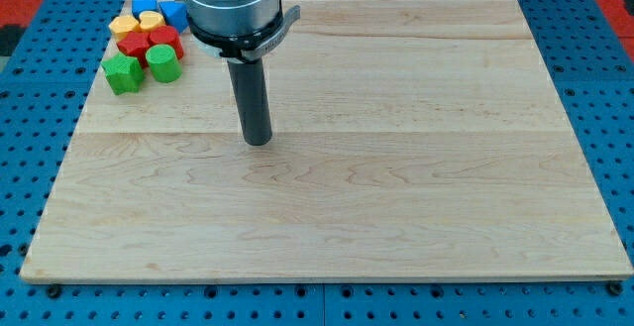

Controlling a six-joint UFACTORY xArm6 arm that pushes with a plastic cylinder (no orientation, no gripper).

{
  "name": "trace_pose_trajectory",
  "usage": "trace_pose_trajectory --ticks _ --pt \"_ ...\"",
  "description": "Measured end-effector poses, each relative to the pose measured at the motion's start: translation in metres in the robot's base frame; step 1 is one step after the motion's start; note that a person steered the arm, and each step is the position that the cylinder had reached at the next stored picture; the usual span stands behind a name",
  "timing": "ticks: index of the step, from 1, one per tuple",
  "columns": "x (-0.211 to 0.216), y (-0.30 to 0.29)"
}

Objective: Point your arm at the center left

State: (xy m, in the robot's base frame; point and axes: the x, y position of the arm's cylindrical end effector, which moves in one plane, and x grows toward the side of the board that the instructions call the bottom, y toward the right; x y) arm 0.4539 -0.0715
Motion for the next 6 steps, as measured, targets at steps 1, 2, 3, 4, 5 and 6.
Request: trace_pose_trajectory --ticks 1,2,3,4,5,6 --pt "0.0 0.0" --pt "0.0 0.0" --pt "0.0 -0.007" --pt "0.014 -0.027" --pt "0.059 -0.101" --pt "0.025 -0.209"
